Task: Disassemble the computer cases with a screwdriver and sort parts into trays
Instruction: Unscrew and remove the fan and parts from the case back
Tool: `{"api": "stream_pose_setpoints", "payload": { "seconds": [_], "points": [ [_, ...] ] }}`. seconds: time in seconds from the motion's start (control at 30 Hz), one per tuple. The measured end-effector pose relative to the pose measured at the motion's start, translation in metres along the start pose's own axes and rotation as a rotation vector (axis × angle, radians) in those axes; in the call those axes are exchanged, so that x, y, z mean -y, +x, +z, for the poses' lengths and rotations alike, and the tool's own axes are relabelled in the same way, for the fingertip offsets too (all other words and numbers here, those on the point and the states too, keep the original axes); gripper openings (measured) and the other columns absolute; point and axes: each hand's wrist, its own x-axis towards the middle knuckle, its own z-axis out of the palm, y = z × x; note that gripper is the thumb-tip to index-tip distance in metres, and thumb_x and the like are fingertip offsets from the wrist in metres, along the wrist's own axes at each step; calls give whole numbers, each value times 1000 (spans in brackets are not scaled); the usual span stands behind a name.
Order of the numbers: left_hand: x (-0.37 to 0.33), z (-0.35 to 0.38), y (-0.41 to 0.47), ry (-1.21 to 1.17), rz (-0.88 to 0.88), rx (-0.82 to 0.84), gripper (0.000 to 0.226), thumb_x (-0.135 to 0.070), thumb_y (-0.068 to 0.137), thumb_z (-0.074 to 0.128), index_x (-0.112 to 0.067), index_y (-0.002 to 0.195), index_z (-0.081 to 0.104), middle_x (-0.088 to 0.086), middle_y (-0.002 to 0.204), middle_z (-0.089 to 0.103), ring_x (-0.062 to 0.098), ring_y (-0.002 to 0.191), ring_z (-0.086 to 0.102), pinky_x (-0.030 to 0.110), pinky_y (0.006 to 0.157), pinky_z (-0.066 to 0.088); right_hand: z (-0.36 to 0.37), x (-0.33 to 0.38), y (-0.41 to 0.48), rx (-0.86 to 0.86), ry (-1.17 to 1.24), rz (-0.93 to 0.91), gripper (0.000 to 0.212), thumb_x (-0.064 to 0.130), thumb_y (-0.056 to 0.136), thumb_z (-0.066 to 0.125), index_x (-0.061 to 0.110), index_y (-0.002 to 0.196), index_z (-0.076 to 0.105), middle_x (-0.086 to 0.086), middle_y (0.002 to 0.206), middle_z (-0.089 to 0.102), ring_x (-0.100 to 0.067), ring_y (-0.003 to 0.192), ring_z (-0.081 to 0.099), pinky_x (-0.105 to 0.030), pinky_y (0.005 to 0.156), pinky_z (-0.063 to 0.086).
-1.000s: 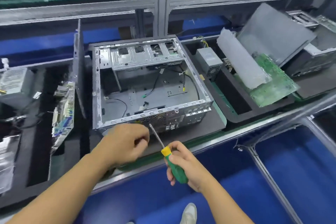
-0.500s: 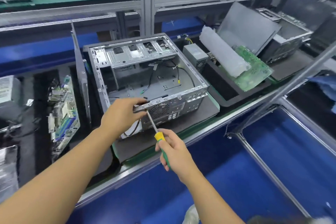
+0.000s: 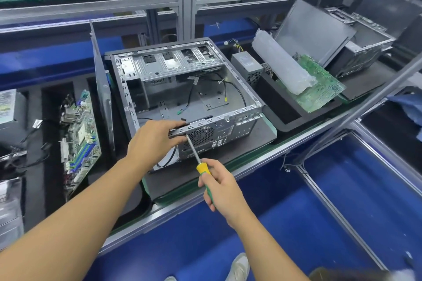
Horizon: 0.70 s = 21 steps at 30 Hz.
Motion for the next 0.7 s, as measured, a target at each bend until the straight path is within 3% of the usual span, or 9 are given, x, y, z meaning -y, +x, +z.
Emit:
{"api": "stream_pose_setpoints", "payload": {
  "seconds": [0.2,0.47,0.7],
  "points": [
    [1,0,0,-2,-38,35,46,-48,84,74,-39,129,65,-4,105,75,19,89,66,35,72,54,0,2,1,-23,-67,-24,26,31,101,52,52,113,59,-2,88,65,-13,56,46,-27,45,40],
    [3,-1,1,5,-60,78,49,-49,84,73,-41,130,62,-2,95,74,21,81,65,37,69,55,2,-2,0,-69,-157,-65,25,35,99,52,56,113,57,3,92,66,-10,58,48,-26,50,43],
    [3,-1,2,-5,-45,67,48,-47,83,74,-41,130,63,-2,91,74,18,73,58,30,58,41,3,-2,2,-73,-163,-55,25,39,96,51,55,114,57,4,90,66,-11,58,47,-28,52,42]
  ]
}}
